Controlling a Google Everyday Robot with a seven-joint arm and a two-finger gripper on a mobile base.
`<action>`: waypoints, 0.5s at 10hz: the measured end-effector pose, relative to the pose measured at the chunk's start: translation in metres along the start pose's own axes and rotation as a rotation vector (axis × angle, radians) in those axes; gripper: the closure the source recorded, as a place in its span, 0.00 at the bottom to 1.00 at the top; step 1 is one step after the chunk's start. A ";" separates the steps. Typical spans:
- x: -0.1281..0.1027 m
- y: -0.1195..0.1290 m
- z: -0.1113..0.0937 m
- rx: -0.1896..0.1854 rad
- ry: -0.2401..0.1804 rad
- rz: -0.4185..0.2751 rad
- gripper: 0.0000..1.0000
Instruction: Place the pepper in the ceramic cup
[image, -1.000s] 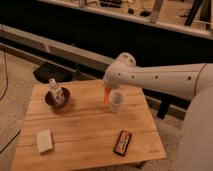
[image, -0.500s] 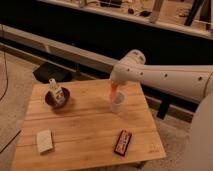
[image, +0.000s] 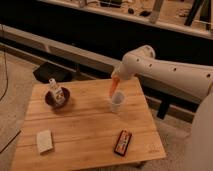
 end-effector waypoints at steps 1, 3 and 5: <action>-0.006 -0.005 -0.001 0.014 -0.018 -0.030 0.94; -0.012 -0.009 -0.002 0.035 -0.046 -0.089 0.94; -0.009 -0.007 -0.003 0.041 -0.053 -0.118 0.94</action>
